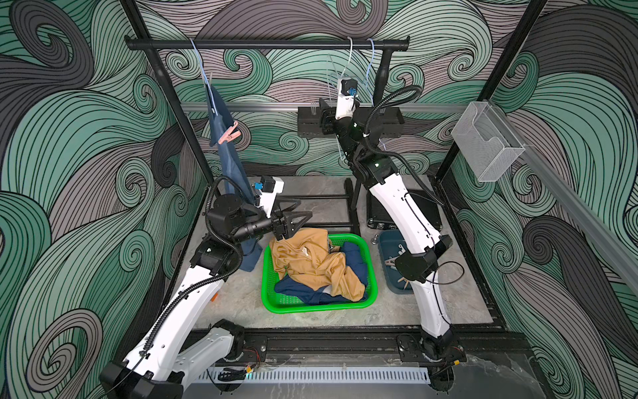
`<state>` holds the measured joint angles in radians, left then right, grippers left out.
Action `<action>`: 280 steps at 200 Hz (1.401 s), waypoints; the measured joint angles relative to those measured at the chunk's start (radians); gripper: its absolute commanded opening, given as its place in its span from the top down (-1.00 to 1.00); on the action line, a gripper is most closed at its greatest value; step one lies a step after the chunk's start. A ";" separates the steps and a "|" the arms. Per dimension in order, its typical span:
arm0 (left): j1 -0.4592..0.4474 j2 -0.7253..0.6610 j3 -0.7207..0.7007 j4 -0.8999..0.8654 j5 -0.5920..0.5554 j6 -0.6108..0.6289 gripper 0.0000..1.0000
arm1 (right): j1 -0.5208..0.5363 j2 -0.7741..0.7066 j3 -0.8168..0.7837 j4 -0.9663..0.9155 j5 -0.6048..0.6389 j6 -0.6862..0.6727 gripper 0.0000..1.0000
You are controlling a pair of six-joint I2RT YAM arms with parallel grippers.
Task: Remove the clothespins securing t-shirts to the hanger
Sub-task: Place the hanger on the clothes rail, then pick up the hanger from the clothes rail.
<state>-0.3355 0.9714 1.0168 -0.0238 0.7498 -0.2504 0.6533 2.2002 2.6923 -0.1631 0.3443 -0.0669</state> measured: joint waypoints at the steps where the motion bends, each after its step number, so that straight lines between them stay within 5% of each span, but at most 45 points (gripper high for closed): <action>1: 0.000 0.000 0.000 0.000 0.000 0.000 -0.35 | 0.000 -0.002 -0.003 0.000 0.001 -0.003 -0.61; 54: -0.004 -0.007 0.000 0.000 -0.003 0.001 -0.35 | 0.018 -0.104 -0.127 0.002 0.061 -0.031 -0.98; 280: -0.021 -0.039 0.000 -0.026 -0.028 0.011 -0.37 | 0.138 -0.603 -0.829 0.198 0.131 -0.117 -0.98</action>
<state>-0.3565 0.9321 1.0168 -0.0498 0.7216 -0.2390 0.7910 1.5967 1.8633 0.0349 0.4751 -0.1844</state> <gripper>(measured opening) 0.681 0.991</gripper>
